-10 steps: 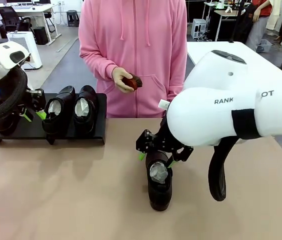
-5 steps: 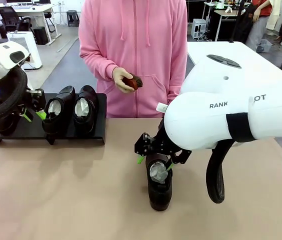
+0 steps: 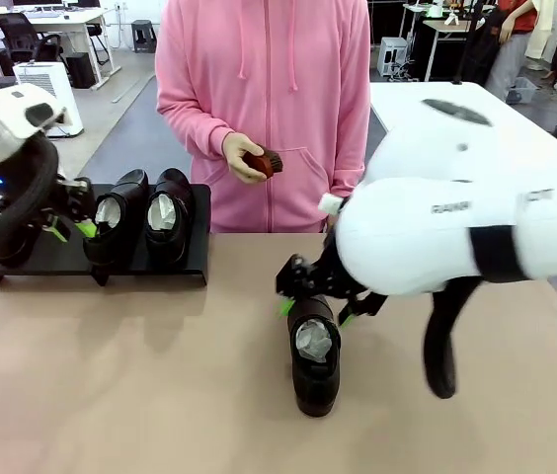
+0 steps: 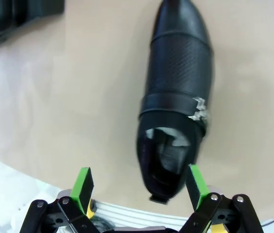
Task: Organize the shoes by placing them on the stand.
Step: Place the Shoe from the middle of the table onto the Shoes Stand.
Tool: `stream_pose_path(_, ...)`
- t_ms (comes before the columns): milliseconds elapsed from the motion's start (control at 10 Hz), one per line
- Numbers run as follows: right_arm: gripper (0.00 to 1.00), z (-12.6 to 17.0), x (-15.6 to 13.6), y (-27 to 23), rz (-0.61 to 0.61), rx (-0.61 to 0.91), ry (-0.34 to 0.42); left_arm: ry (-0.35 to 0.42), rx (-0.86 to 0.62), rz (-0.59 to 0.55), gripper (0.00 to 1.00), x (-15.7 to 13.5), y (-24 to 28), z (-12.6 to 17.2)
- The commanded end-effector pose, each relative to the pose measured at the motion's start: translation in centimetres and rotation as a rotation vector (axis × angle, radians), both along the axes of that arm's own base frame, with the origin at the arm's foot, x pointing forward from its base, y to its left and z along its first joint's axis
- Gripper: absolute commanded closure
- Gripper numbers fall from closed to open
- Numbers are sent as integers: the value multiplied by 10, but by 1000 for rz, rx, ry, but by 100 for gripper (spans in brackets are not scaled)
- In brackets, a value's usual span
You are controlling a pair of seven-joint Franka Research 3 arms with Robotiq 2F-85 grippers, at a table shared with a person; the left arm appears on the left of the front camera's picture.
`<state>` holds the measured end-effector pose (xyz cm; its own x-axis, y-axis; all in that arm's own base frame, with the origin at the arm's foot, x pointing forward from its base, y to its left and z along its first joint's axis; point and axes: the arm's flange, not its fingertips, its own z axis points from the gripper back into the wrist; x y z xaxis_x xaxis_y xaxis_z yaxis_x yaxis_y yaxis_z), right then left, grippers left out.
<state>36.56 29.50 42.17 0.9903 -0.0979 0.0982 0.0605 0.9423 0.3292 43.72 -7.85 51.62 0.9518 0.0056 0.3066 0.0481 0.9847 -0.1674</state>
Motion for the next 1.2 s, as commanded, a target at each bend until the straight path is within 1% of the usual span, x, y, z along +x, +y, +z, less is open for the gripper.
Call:
stream_pose_path(0, 0, 39, -10, -57, -140, -55, -61, -13, 5, -51, 59, -8, -63, -25)
stream_pose_path(100, 0, 52, -3, -93, -265, -56, -85, -15, -50, 23, 59, -17, -94, -38)
stream_pose_path(200, 0, 57, 4, -121, -363, -61, -93, -22, -94, 78, 59, -25, -115, -45)
stream_pose_path(300, 0, 60, 7, -142, -474, -87, -109, -30, -125, 158, 59, -31, -129, -49)
stream_pose_path(400, 0, 59, 14, -161, -641, -132, -99, -32, -165, 221, 59, -36, -145, -58)
stream_pose_path(500, 0, 64, 7, -137, -359, -41, -111, -5, -200, 219, 59, -36, -168, -76)
stream_pose_path(600, 0, 64, 7, -137, -359, -41, -111, 52, -201, 172, 59, -36, -189, -88)
stream_pose_path(800, 0, 64, 7, -137, -359, -41, -111, 62, -161, 94, 59, -32, -216, -91)
stream_pose_path(900, 0, 64, 7, -137, -359, -41, -111, 101, -159, 54, 59, -35, -230, -97)
stream_pose_path(1000, 0, 64, 7, -137, -359, -41, -111, 124, -155, 7, 59, -38, -242, -101)
stream_pose_path(1100, 0, 64, 7, -137, -359, -41, -111, 119, -149, -33, 59, -44, -253, -102)
